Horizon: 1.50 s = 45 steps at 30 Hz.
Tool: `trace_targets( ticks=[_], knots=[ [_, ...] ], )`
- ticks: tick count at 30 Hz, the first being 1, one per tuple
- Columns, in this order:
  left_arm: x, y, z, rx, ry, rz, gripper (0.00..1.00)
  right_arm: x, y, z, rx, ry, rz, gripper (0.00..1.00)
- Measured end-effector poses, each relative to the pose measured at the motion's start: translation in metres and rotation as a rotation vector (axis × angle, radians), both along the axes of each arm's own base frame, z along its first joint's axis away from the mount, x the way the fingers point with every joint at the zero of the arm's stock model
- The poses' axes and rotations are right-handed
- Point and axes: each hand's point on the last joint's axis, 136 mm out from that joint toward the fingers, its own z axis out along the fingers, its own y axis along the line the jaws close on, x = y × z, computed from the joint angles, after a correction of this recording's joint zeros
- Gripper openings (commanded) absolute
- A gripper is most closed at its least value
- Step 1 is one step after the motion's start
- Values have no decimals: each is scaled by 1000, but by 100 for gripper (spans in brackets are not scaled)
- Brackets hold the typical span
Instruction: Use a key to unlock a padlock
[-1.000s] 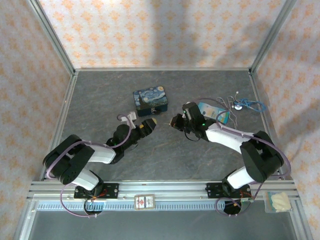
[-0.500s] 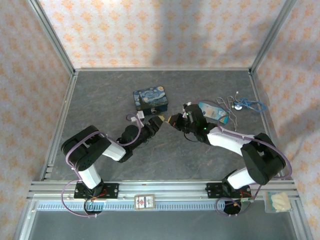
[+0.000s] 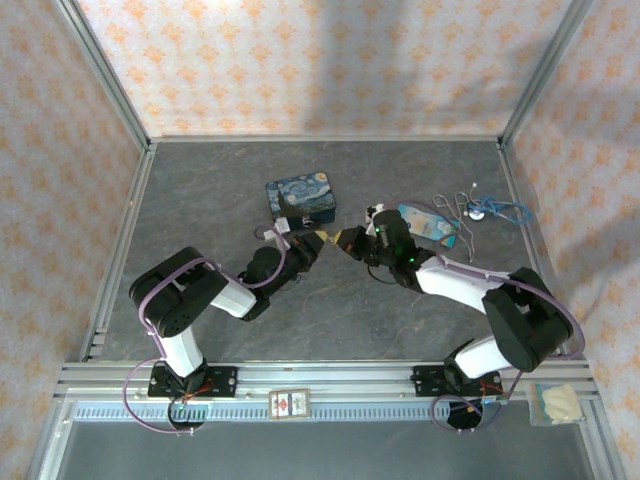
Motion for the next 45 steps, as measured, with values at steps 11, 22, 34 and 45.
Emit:
trace_targets(
  ticks=[11,22,34,45],
  knots=[
    [-1,8,41,72,-185,-65,0,3,-31,60,-66,-243,53,34],
    [-25,-9,82,201,-438,-300,0,-20,-18,88,70,-359,319,37],
    [-32,-17,79,262,-465,-373,0,-38,-6,76,141,-345,417,25],
    [-29,-17,87,227,-470,-359,7,-40,-5,77,163,-346,420,0]
  ],
)
